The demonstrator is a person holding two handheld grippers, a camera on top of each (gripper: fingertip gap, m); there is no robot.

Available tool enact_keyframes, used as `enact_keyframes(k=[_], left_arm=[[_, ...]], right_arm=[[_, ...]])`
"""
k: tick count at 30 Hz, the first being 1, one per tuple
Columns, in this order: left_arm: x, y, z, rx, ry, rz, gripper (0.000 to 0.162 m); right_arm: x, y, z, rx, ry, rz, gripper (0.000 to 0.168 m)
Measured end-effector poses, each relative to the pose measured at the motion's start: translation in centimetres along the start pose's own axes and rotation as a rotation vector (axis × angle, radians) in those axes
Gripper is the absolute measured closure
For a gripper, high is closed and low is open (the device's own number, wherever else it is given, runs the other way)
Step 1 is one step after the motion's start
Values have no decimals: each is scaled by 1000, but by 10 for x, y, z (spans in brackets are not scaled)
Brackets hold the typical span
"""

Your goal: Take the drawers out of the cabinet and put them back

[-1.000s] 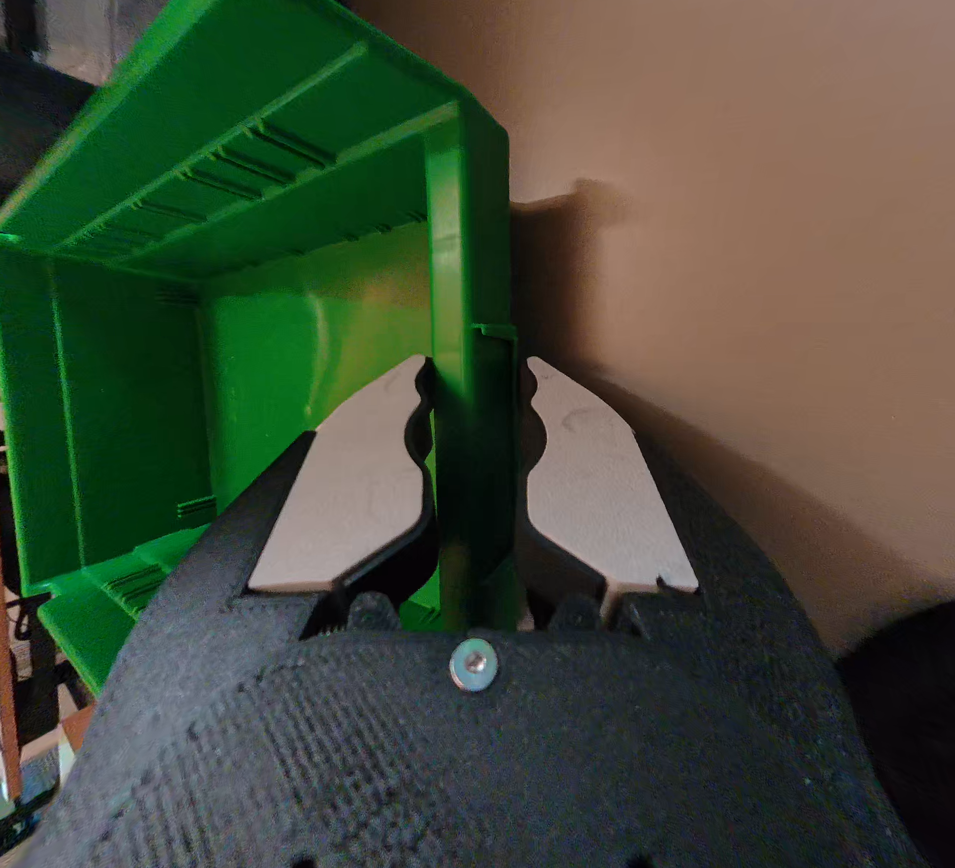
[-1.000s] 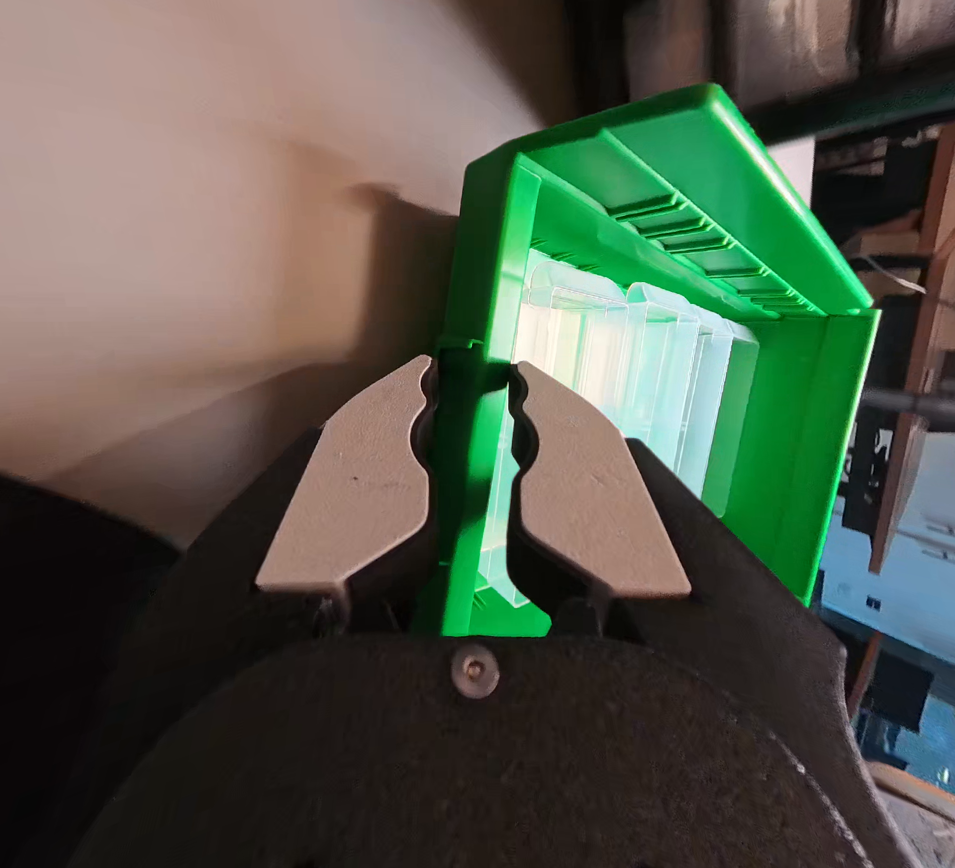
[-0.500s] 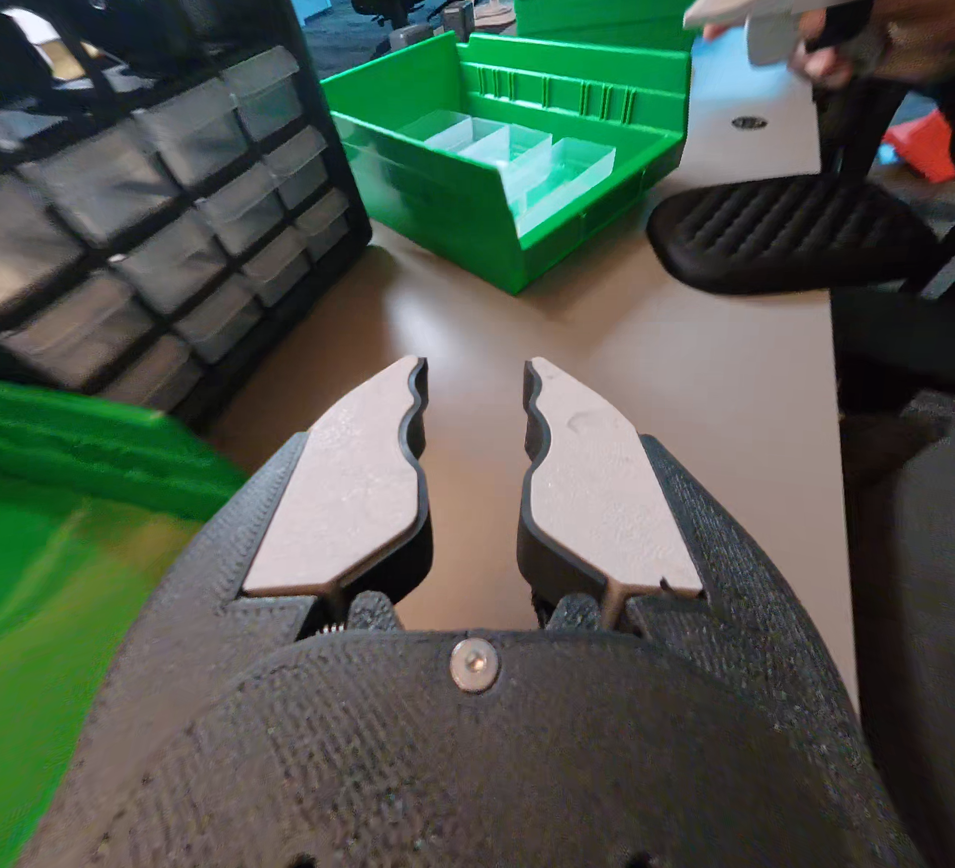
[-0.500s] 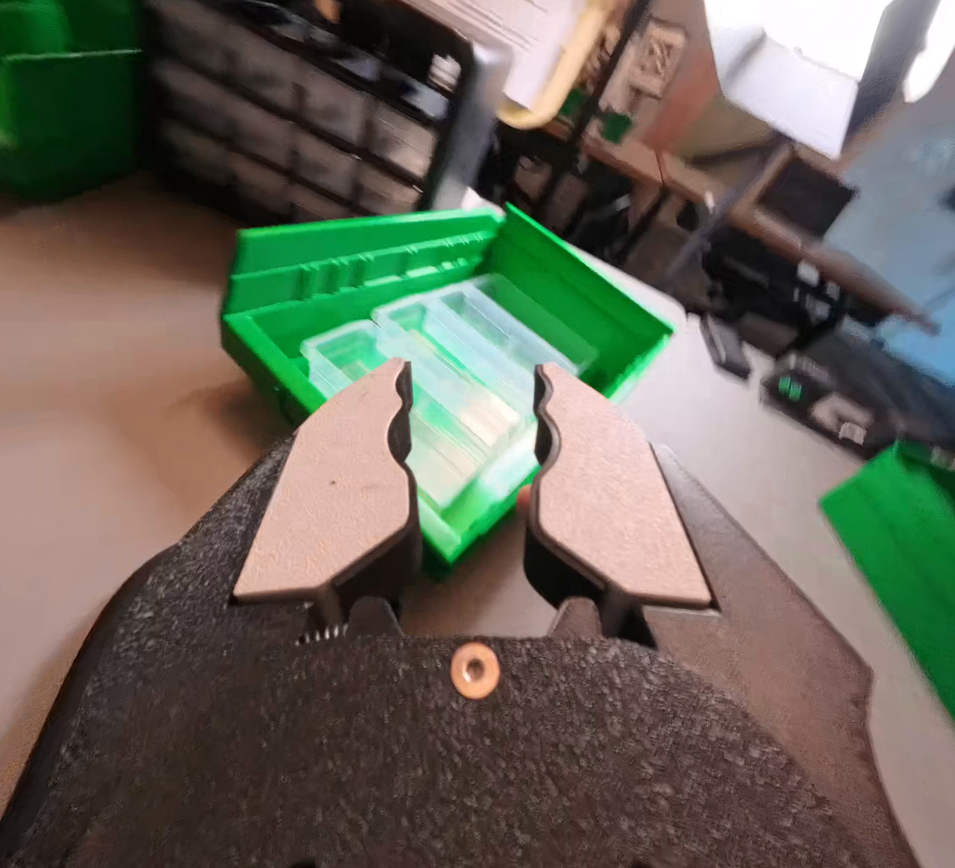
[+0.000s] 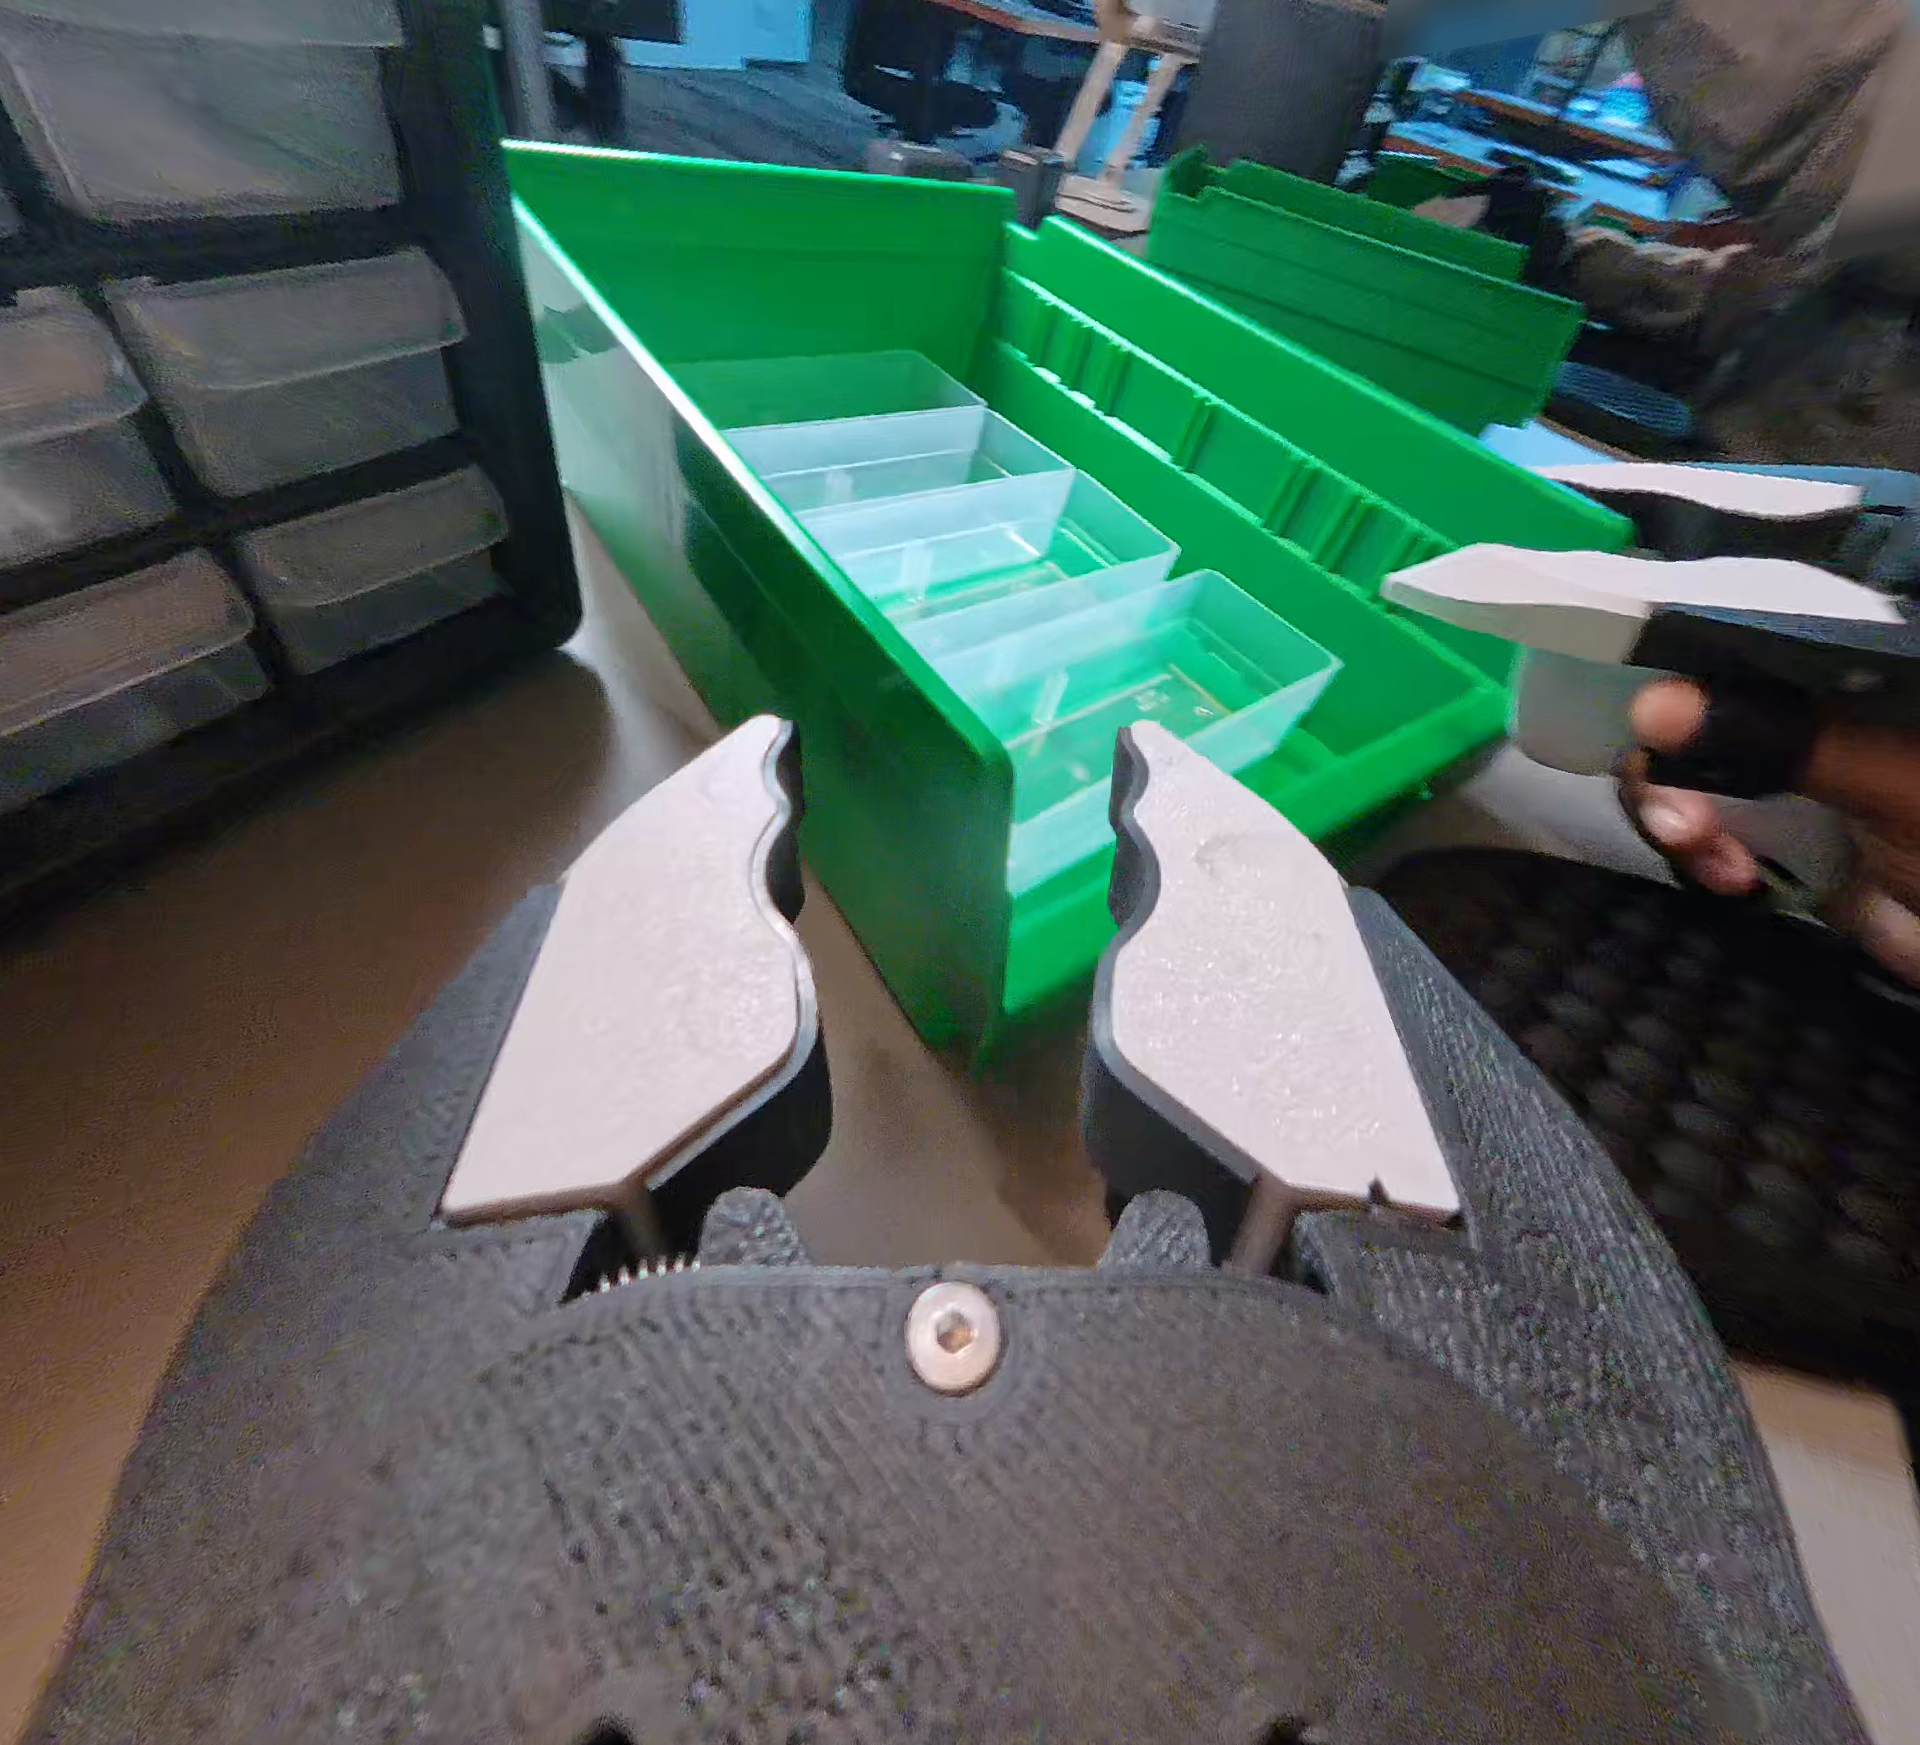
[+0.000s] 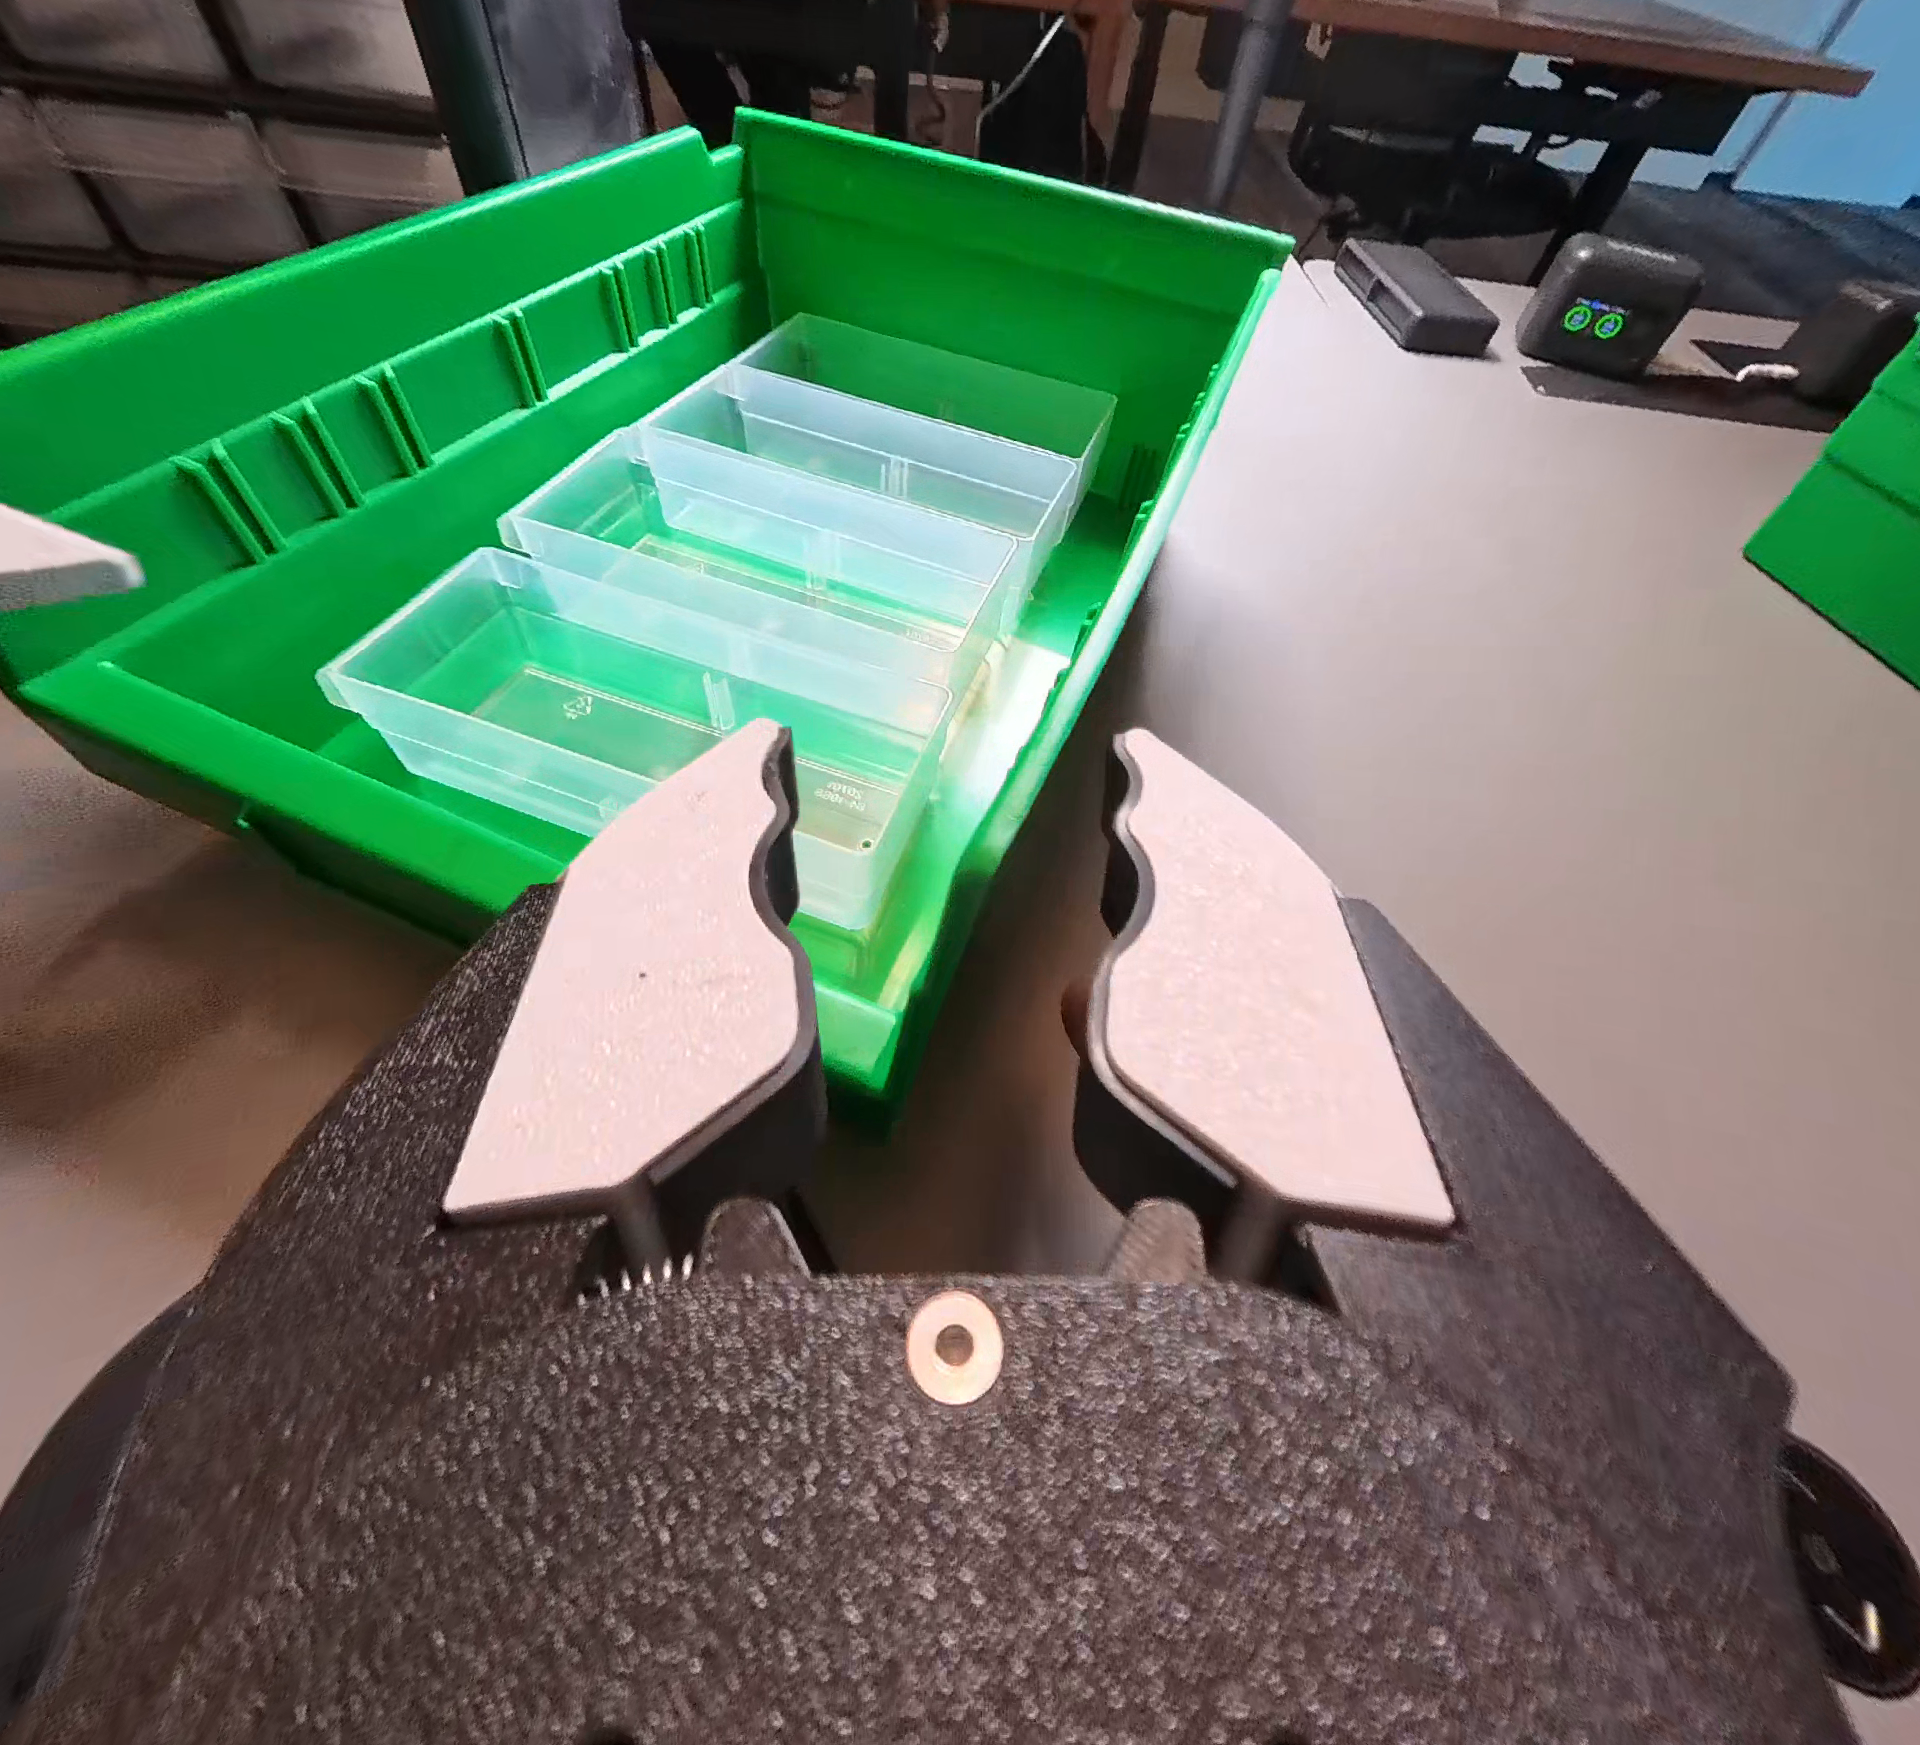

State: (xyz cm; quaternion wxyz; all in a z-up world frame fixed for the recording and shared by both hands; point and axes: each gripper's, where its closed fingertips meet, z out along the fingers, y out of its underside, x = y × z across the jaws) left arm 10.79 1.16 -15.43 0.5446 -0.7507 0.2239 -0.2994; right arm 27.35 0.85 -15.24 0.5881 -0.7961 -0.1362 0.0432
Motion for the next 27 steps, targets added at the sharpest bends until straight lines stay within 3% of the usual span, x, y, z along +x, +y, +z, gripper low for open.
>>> enact_keyframes(k=[4,8,10,14,20,27], left_arm=[[-4,6,14,-43,-82,33,118],[-8,6,19,-62,-164,73,125],[-10,1,19,-50,-174,43,141],[3,-9,17,-43,-162,103,141],[34,-69,-20,50,-144,187,140],[55,-142,-94,96,-202,276,138]], right_arm=[[3,4,3,-24,-3,35,123],[7,4,1,-26,35,39,146],[14,4,-2,-16,67,64,154],[24,-6,-14,3,146,37,159],[21,-67,-61,110,180,-14,158],[-13,-151,-109,218,62,-66,155]])
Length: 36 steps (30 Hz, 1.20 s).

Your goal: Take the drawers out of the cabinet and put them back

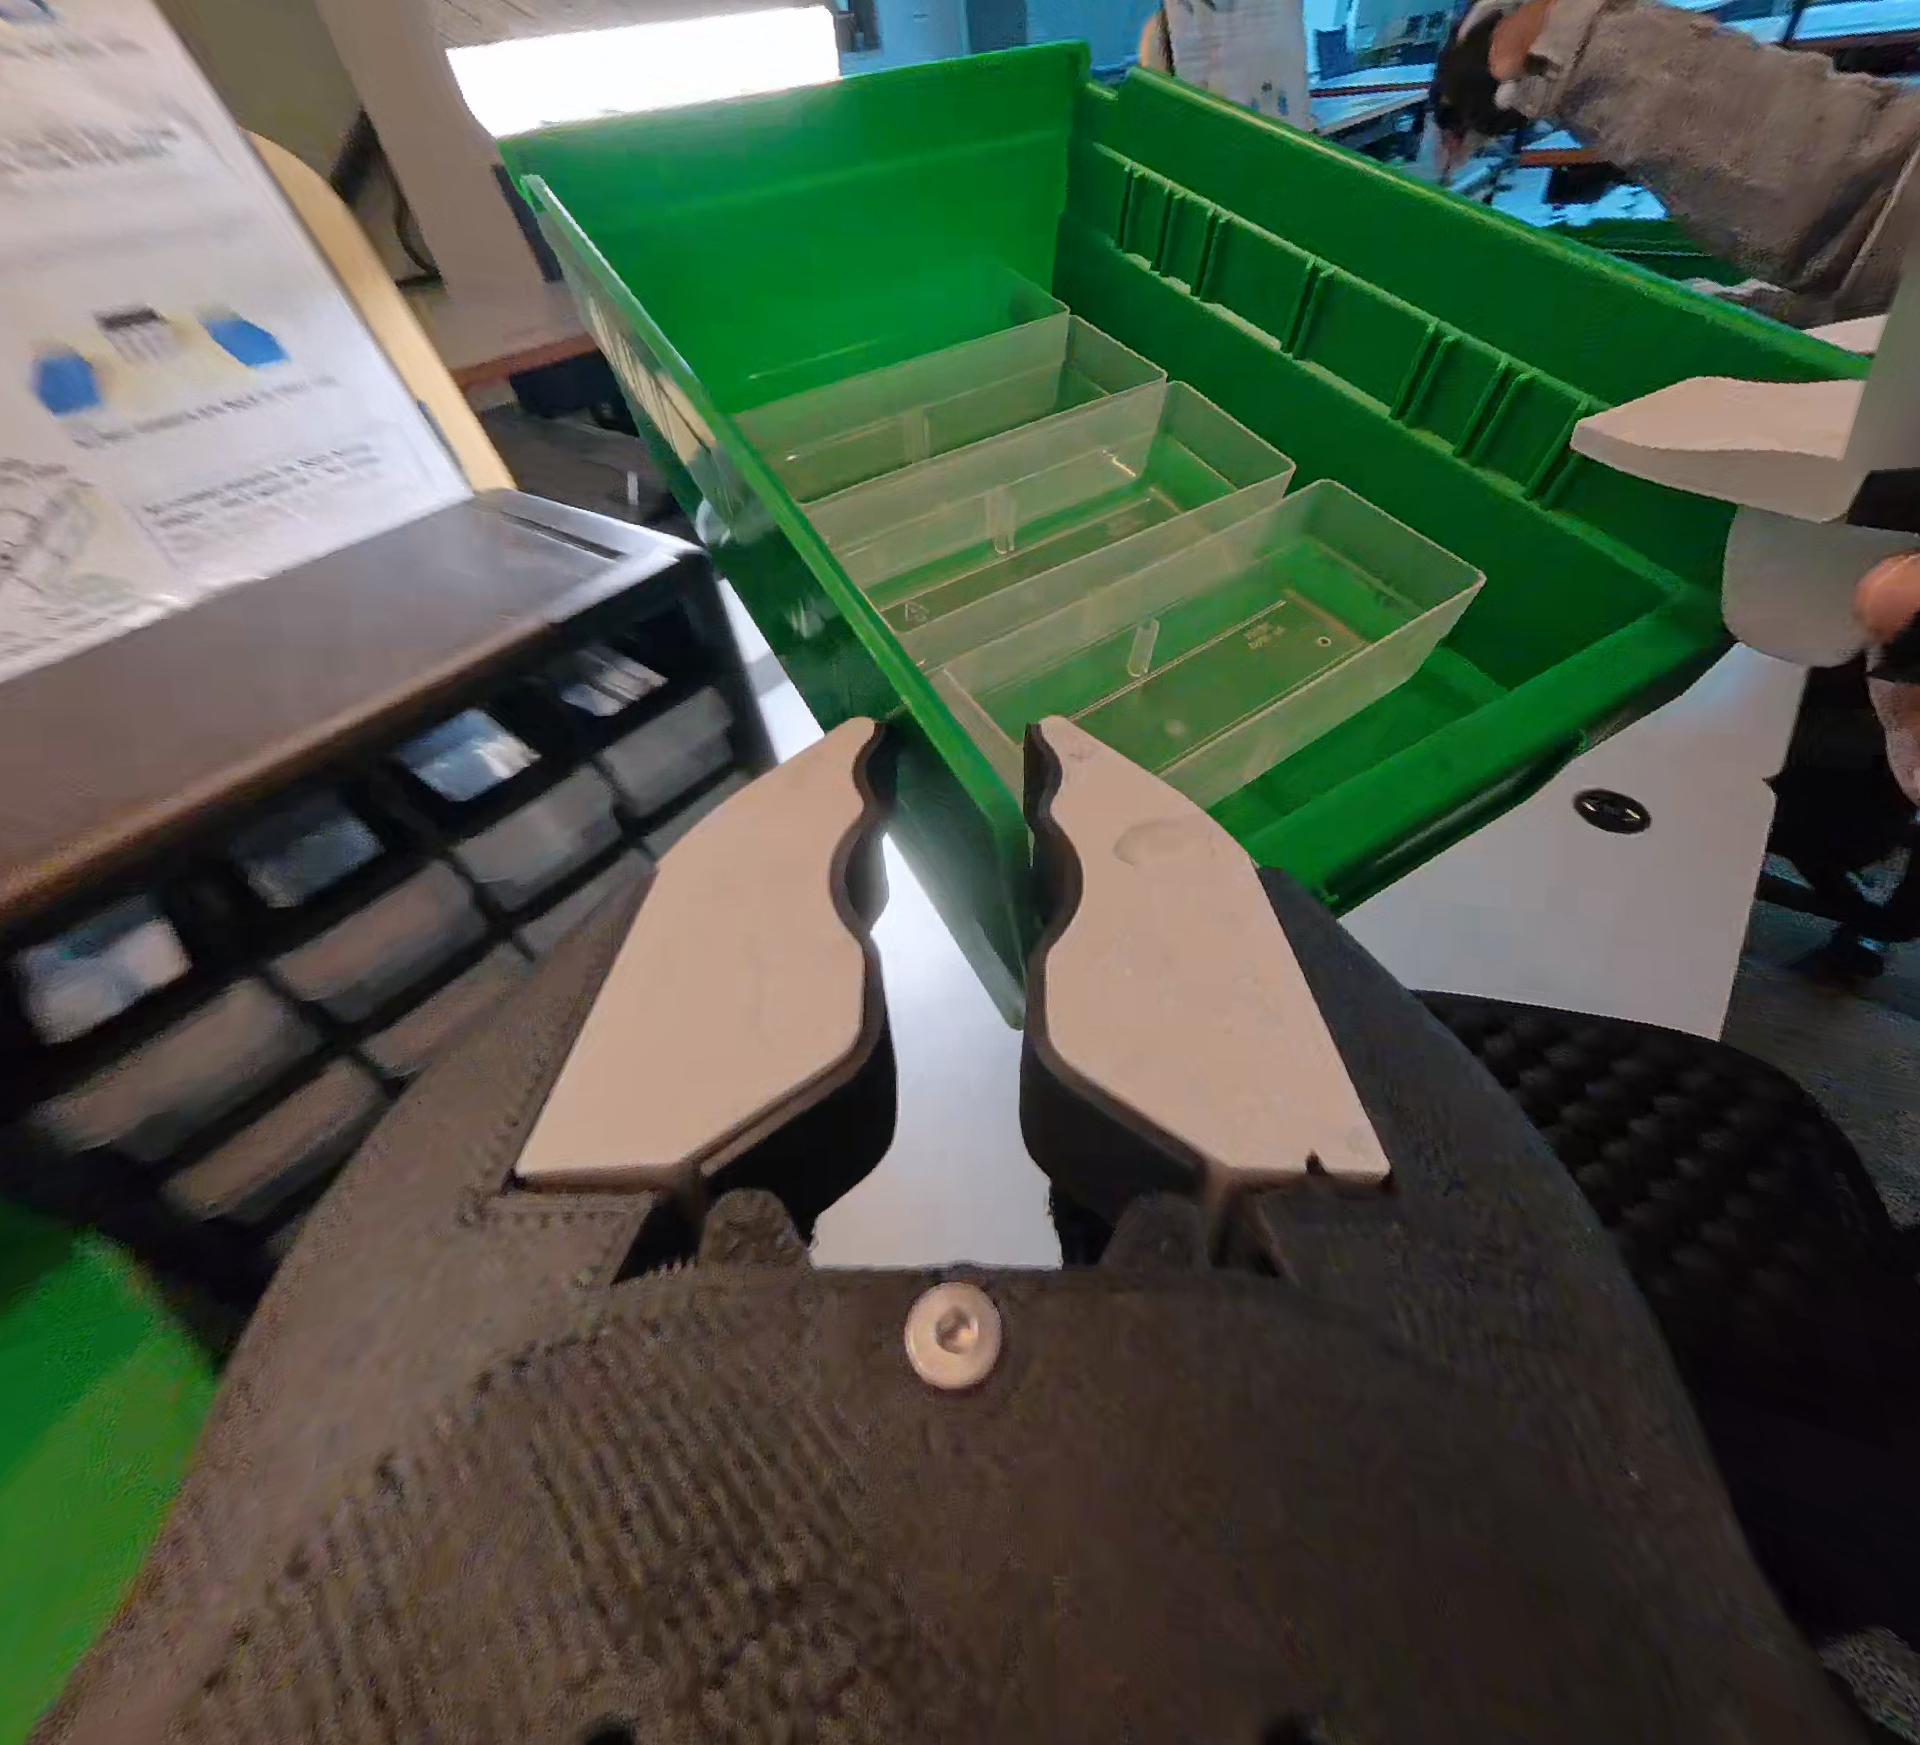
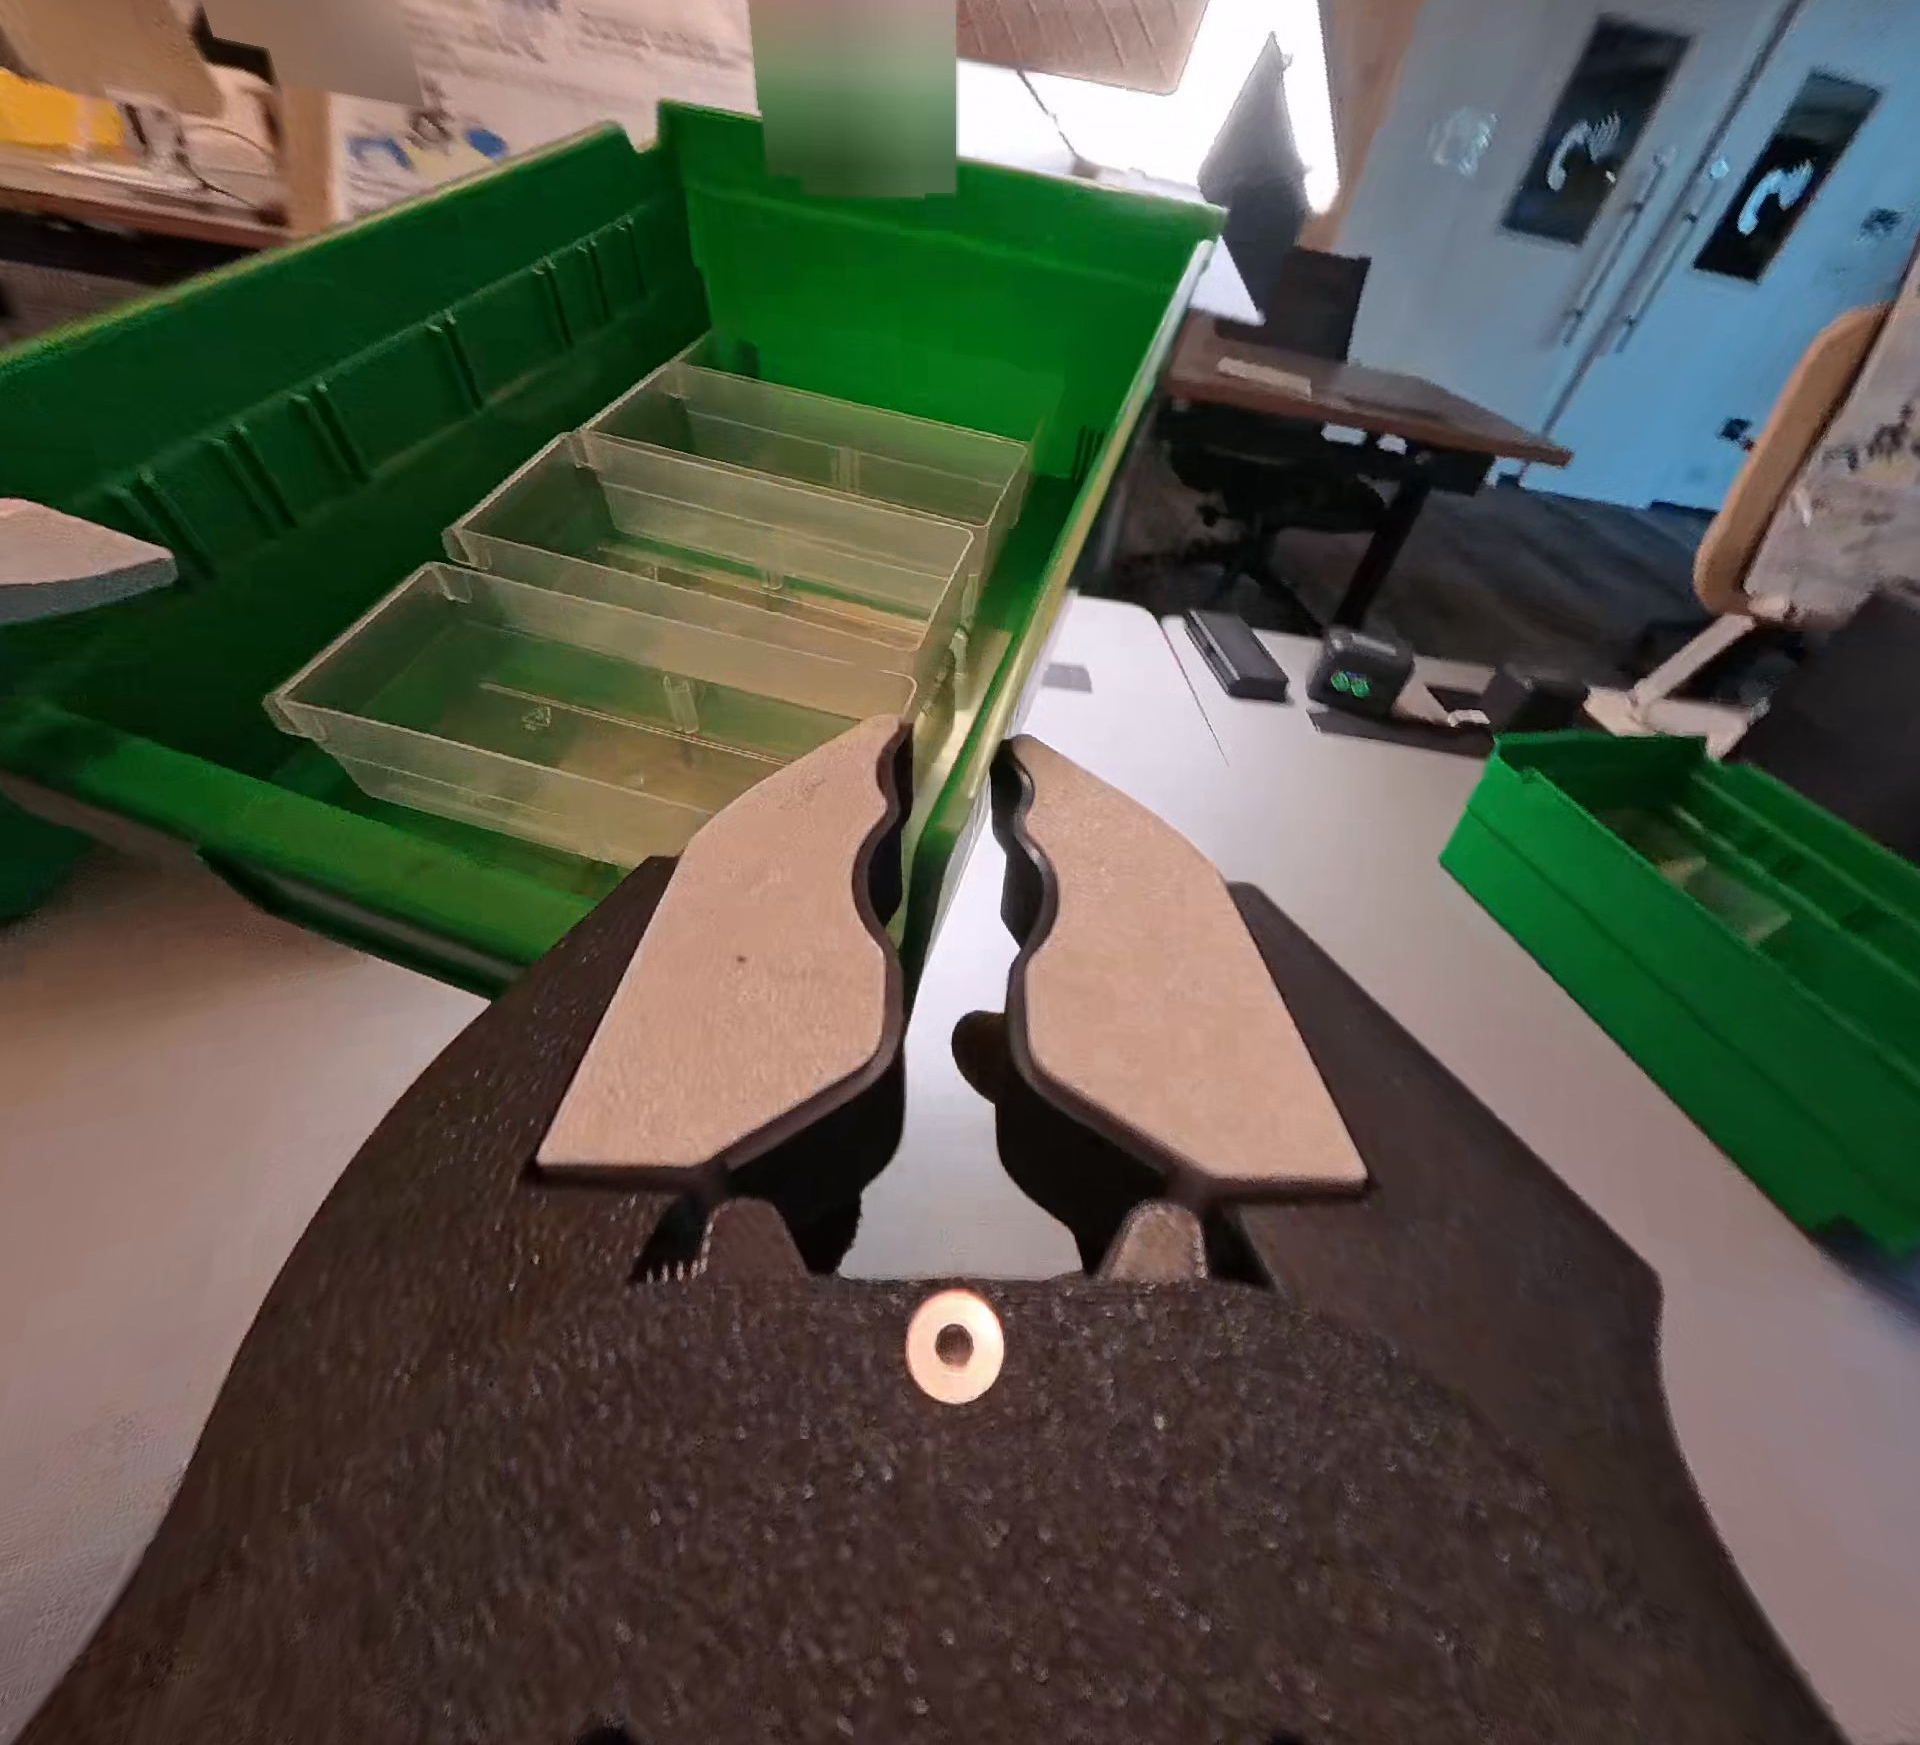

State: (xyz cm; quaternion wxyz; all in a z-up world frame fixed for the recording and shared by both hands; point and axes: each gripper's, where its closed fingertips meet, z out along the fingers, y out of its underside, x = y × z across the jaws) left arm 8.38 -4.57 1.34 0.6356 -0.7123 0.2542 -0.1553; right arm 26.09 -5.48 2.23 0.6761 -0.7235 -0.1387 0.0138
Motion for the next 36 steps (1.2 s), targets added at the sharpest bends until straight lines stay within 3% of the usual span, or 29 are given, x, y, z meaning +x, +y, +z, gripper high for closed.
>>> enact_keyframes(k=[8,15,23,31,36], left_arm=[[-70,-47,-94,9,-198,4,139],[-147,-46,-204,-17,-414,3,139],[-229,16,-331,-32,-709,-81,141],[-269,99,-421,-82,-888,-151,145],[-281,174,-449,-89,-851,-289,144]], right_arm=[[-90,-79,12,61,-233,-80,151],[-218,-119,28,108,-514,-106,147],[-386,-117,34,147,-813,-54,146],[-513,-63,29,124,-979,2,146],[-566,-15,20,70,-1055,37,143]])
